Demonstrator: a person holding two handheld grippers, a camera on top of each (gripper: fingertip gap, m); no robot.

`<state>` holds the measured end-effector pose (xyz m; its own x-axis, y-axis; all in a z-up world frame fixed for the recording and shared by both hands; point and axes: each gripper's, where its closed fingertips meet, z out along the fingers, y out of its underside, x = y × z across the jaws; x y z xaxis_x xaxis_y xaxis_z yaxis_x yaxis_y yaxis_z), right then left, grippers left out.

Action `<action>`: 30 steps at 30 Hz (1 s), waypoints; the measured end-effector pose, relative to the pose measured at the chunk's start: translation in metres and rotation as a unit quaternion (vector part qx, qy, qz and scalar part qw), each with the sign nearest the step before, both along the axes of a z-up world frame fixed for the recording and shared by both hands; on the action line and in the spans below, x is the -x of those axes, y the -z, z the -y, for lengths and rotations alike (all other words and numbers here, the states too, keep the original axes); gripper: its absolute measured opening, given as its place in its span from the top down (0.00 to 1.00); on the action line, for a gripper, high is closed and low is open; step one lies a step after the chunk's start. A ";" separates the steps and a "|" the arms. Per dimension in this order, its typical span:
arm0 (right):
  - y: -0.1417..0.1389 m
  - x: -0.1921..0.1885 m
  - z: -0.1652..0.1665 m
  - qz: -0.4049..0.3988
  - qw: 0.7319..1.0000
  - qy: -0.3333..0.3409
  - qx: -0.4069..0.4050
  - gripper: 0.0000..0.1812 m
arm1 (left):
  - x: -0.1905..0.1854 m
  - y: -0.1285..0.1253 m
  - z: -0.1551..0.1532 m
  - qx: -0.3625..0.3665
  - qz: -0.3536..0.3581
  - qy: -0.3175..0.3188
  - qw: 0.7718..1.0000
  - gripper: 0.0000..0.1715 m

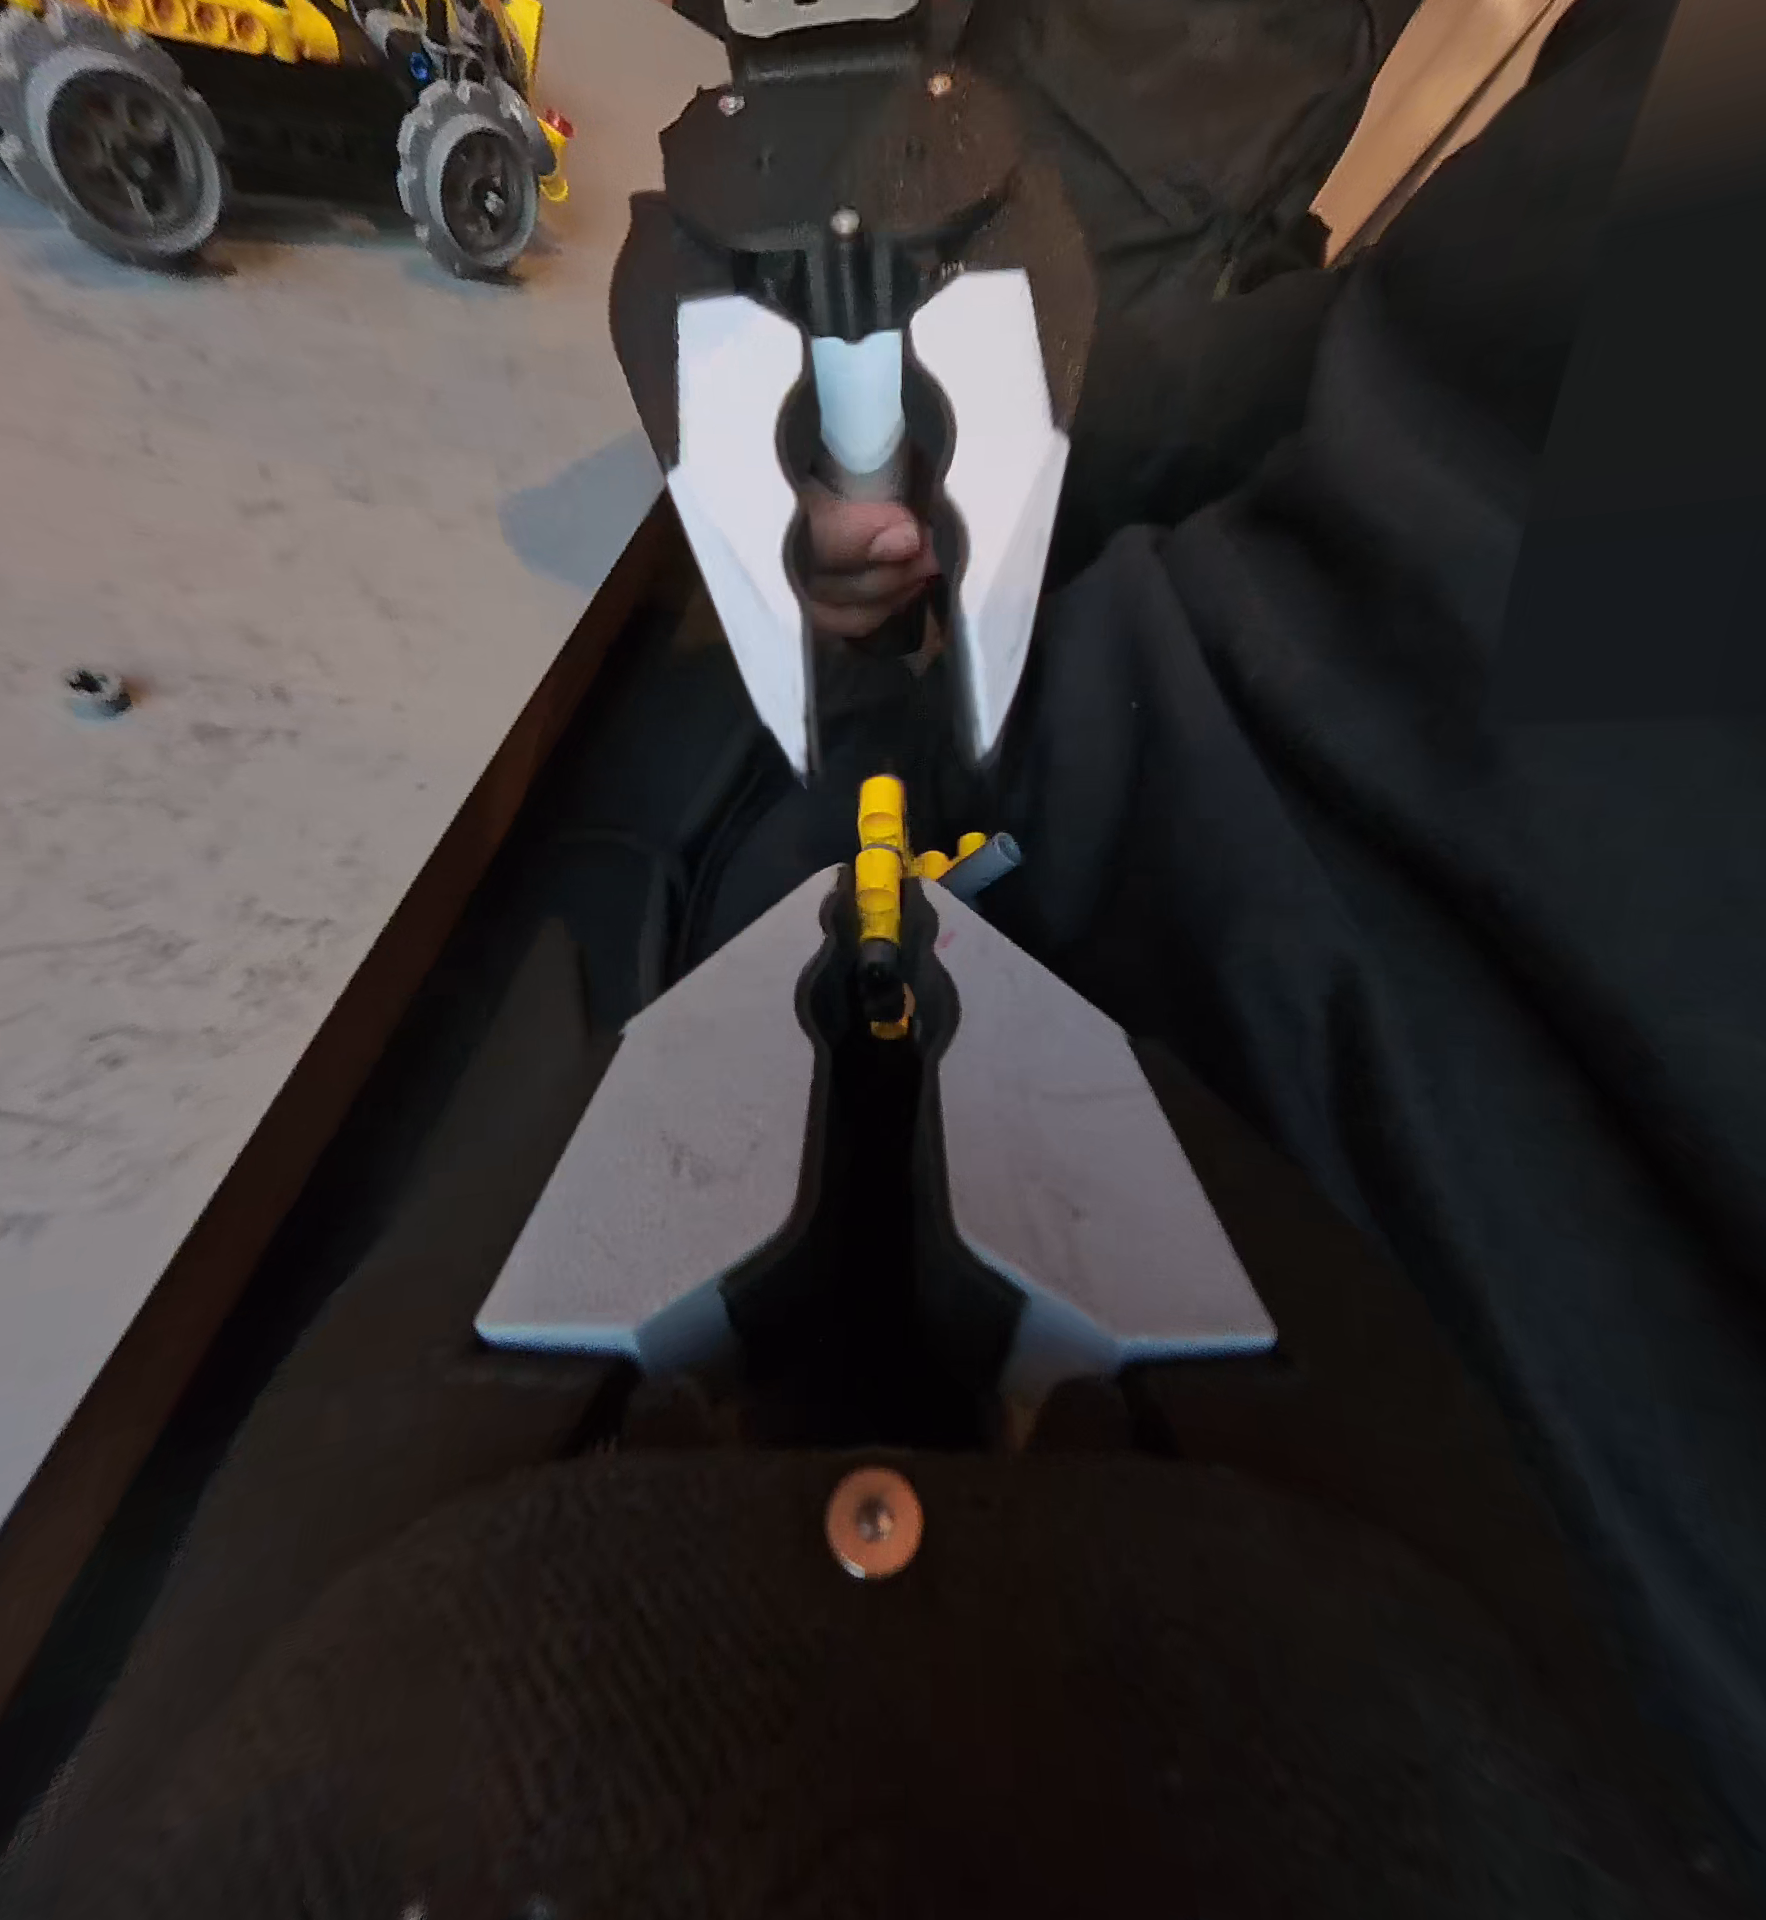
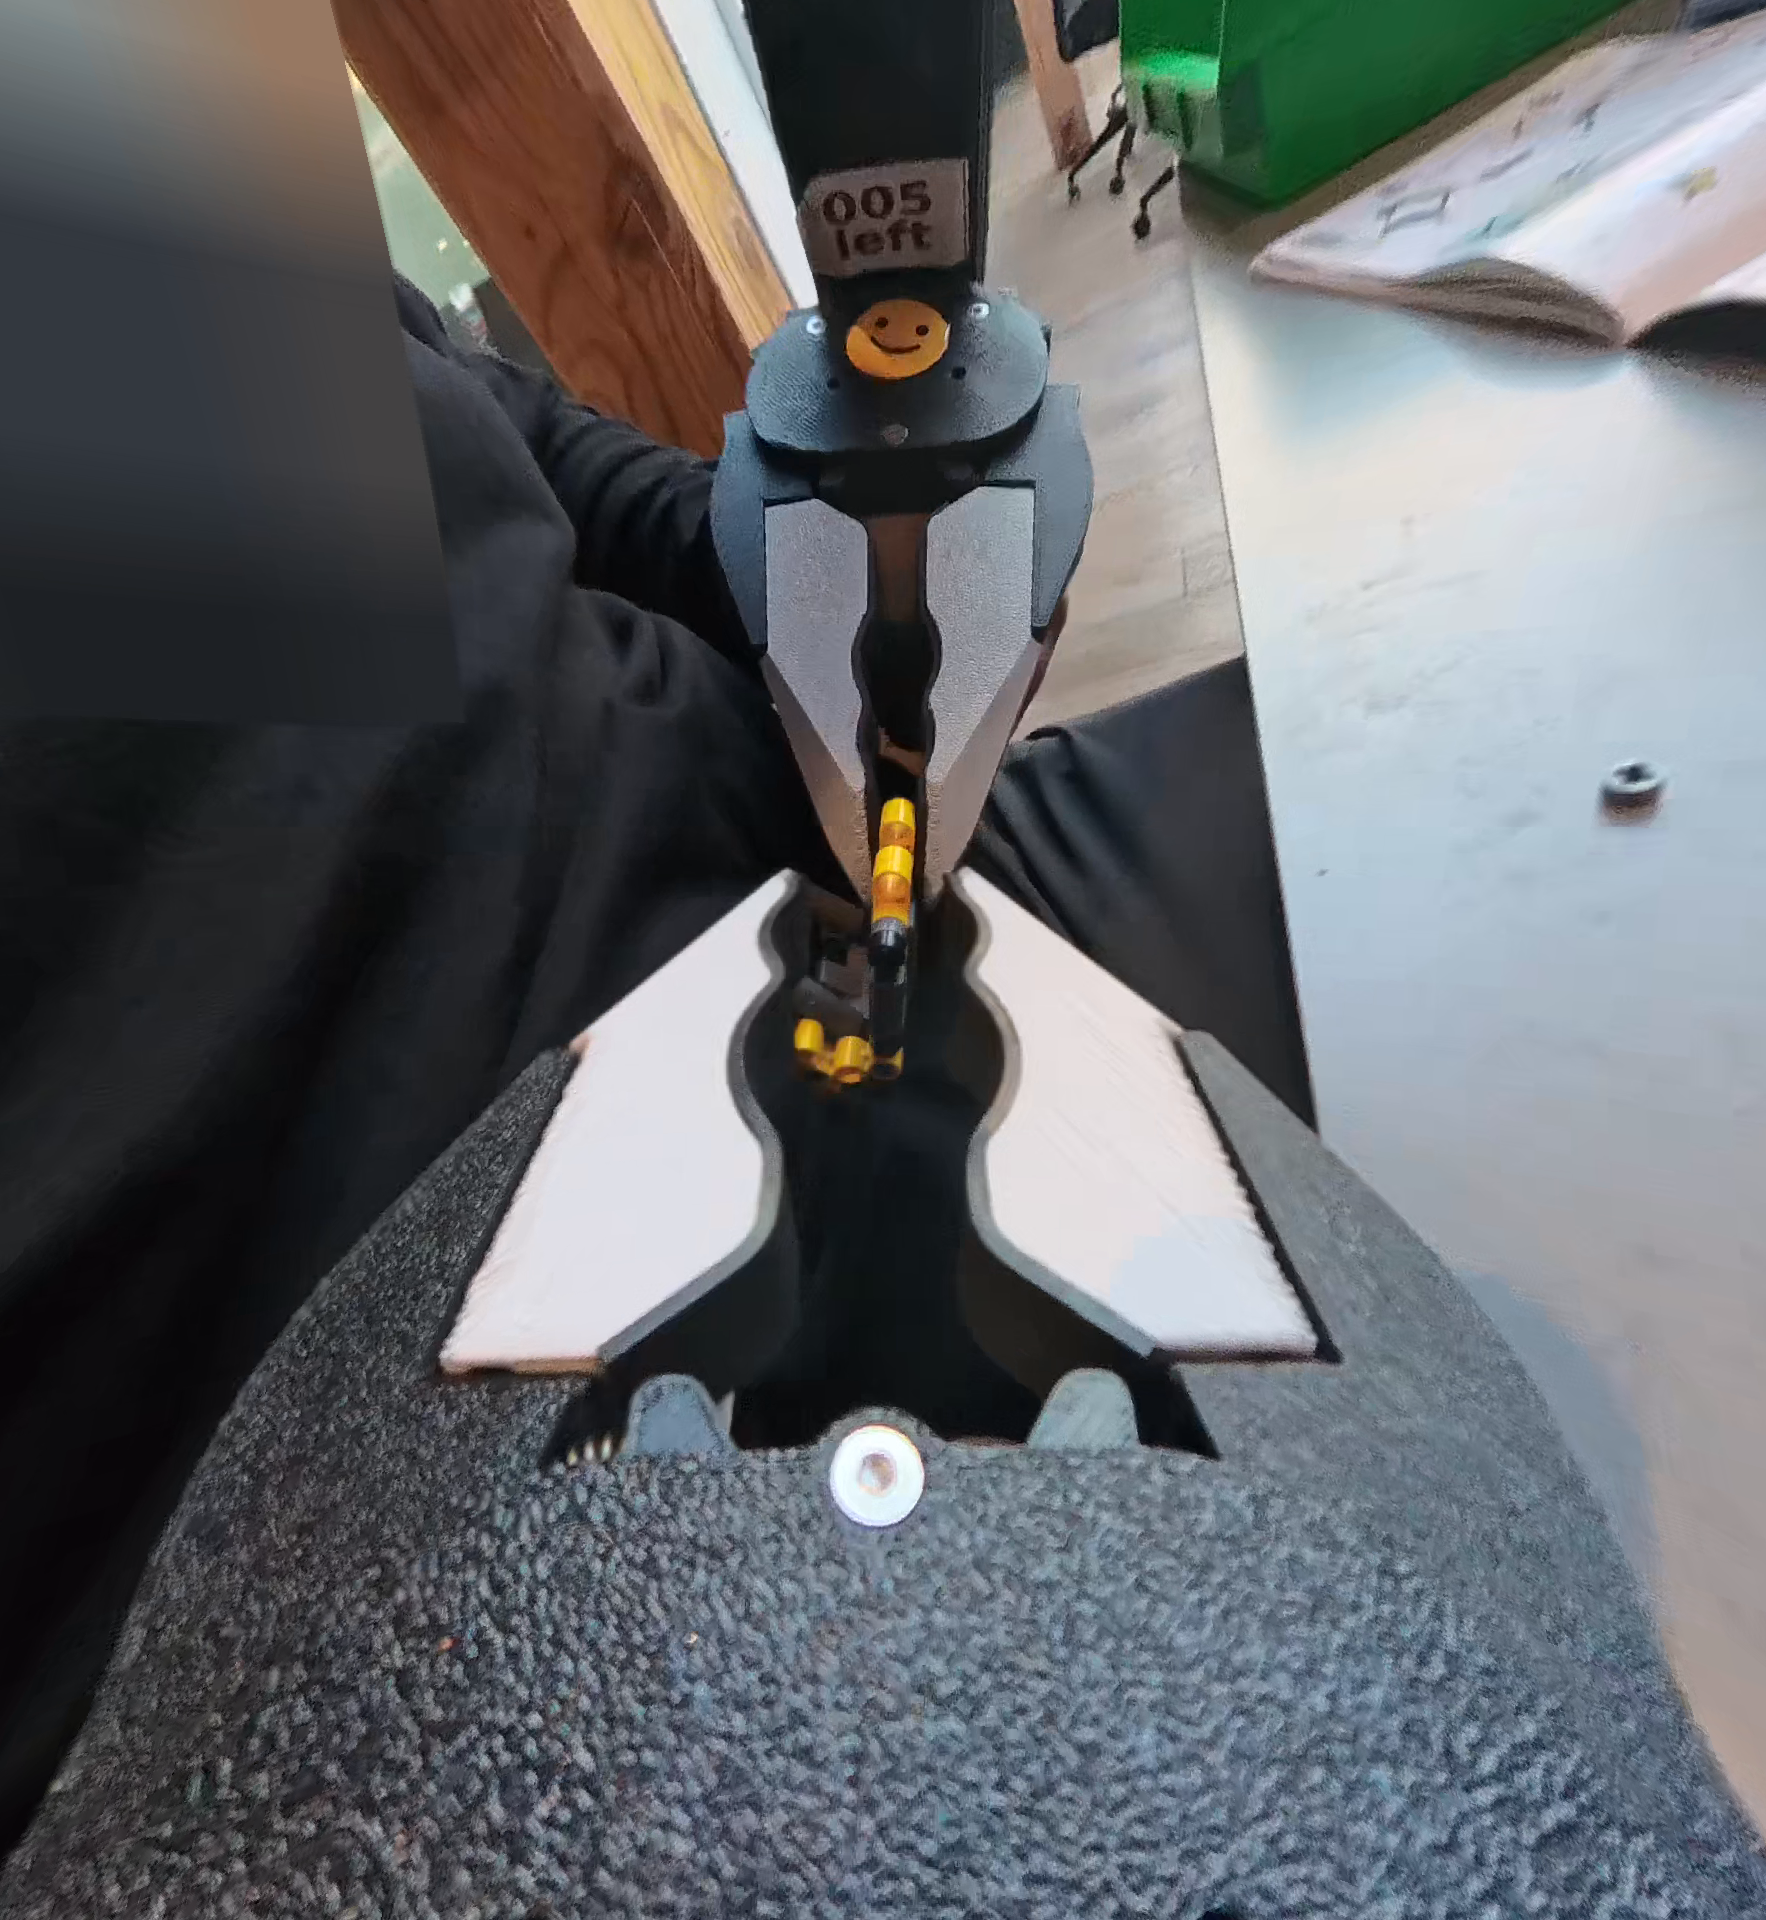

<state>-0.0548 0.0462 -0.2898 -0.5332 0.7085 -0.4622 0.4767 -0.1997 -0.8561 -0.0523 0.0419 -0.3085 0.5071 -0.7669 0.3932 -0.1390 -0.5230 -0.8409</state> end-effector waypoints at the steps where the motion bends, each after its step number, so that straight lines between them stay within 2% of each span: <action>1: -0.003 0.000 -0.003 -0.009 1.000 0.006 -0.008 0.88 | 0.002 -0.002 -0.001 -0.009 -0.007 0.001 1.000 0.96; 5: 0.001 -0.001 -0.009 -0.003 0.999 0.019 -0.045 0.86 | 0.003 -0.007 -0.002 -0.027 -0.013 -0.001 1.000 0.97; 8: 0.007 -0.003 0.002 -0.005 0.998 -0.004 -0.057 0.97 | -0.001 -0.012 0.000 -0.042 -0.012 0.002 0.999 0.94; 11: 0.006 -0.001 0.003 -0.014 0.998 -0.007 -0.061 0.97 | 0.004 -0.007 0.004 -0.030 -0.038 0.007 0.999 0.88; 14: 0.007 -0.002 0.002 -0.009 0.998 -0.009 -0.056 0.97 | 0.015 -0.007 0.007 -0.037 -0.045 -0.004 0.998 0.94; 19: 0.007 0.001 0.003 -0.005 0.998 -0.012 -0.057 0.97 | 0.018 -0.013 0.007 -0.028 -0.024 -0.008 0.999 0.97; 30: 0.009 0.001 0.004 0.000 0.998 -0.017 -0.063 0.97 | 0.025 -0.015 0.010 -0.026 -0.025 -0.021 0.999 0.98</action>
<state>-0.0561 0.0426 -0.2988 -0.5583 0.7424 -0.3705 0.4819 -0.0733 -0.8731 -0.0776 0.0314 -0.2938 0.5572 -0.7634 0.3267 -0.1614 -0.4855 -0.8592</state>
